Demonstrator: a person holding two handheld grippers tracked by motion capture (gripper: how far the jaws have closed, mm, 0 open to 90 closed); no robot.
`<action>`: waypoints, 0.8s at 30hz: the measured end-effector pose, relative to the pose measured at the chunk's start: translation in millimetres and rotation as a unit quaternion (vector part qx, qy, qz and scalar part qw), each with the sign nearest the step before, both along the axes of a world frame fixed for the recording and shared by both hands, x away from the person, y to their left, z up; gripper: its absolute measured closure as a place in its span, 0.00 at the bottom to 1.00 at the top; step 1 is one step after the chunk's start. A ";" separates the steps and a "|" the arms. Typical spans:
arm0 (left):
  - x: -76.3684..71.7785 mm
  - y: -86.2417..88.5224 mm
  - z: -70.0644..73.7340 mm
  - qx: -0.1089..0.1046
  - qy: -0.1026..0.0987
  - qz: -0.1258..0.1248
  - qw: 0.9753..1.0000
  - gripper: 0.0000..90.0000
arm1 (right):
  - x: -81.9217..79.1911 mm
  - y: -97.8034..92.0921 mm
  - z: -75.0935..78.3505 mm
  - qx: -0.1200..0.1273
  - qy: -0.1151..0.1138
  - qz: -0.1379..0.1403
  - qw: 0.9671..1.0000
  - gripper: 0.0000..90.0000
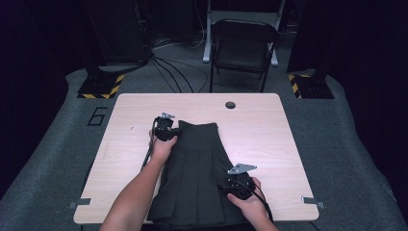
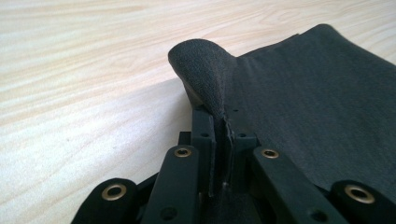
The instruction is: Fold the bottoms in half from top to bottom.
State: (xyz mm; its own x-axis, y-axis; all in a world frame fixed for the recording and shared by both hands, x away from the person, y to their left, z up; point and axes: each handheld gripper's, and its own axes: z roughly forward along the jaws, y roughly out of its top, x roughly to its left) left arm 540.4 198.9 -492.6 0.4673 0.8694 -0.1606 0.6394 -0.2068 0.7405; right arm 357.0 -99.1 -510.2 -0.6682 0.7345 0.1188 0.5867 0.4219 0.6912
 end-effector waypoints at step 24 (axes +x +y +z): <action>-25.4 -21.7 54.7 -0.017 -0.088 -0.067 0.994 0.95 | -0.1 -0.2 1.1 0.004 0.001 -0.008 1.000 0.61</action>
